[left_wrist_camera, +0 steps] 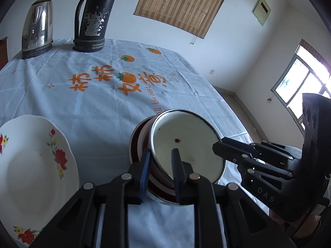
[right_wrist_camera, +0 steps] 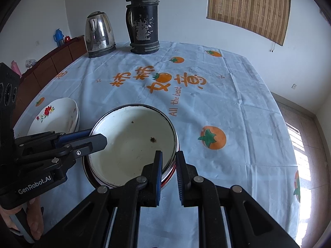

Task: Organize plates and bowls
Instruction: 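Lower the enamel bowl into the pink bowl with both tools, then open both tools and release the enamel bowl in the stack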

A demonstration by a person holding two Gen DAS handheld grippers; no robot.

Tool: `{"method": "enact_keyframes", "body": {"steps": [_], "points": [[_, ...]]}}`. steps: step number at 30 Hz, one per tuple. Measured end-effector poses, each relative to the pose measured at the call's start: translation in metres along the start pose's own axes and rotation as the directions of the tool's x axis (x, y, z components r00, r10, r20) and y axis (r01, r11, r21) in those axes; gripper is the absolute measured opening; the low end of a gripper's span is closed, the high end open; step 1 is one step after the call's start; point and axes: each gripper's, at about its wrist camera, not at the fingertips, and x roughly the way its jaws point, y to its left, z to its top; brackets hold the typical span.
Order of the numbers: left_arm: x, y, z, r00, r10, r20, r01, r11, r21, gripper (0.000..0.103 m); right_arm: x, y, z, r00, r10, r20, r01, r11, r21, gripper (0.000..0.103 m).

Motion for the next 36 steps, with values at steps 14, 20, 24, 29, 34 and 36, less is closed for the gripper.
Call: {"method": "enact_keyframes", "body": {"steps": [14, 20, 24, 29, 34, 36], "points": [[0.0, -0.004, -0.002, 1.0, -0.002, 0.007, 0.002, 1.0, 0.009, 0.017, -0.006, 0.001, 0.0, 1.0, 0.002, 0.022, -0.002, 1.0, -0.007, 0.015], [-0.005, -0.01, -0.002, 0.999, 0.008, 0.031, -0.01, 0.999, 0.045, 0.017, -0.008, -0.003, -0.002, 0.999, 0.011, 0.044, -0.012, 1.0, 0.013, 0.015], [-0.008, -0.009, -0.001, 0.999, -0.009, 0.043, 0.007, 0.999, 0.042, 0.017, -0.008, -0.003, -0.004, 0.999, 0.011, 0.048, -0.012, 1.0, 0.009, 0.015], [-0.013, -0.016, 0.0, 0.996, 0.039, 0.08, -0.046, 0.995, 0.085, 0.035, -0.013, -0.006, -0.006, 0.998, 0.001, 0.069, -0.002, 1.0, 0.02, 0.015], [-0.015, -0.017, 0.0, 0.995, 0.026, 0.096, -0.035, 0.995, 0.091, 0.037, -0.016, -0.012, -0.006, 0.996, -0.008, 0.086, 0.005, 0.999, 0.039, 0.016], [-0.015, -0.014, 0.001, 0.995, 0.029, 0.097, -0.037, 0.996, 0.079, 0.037, -0.017, -0.013, -0.007, 0.996, -0.01, 0.093, 0.006, 0.999, 0.043, 0.016]]}}
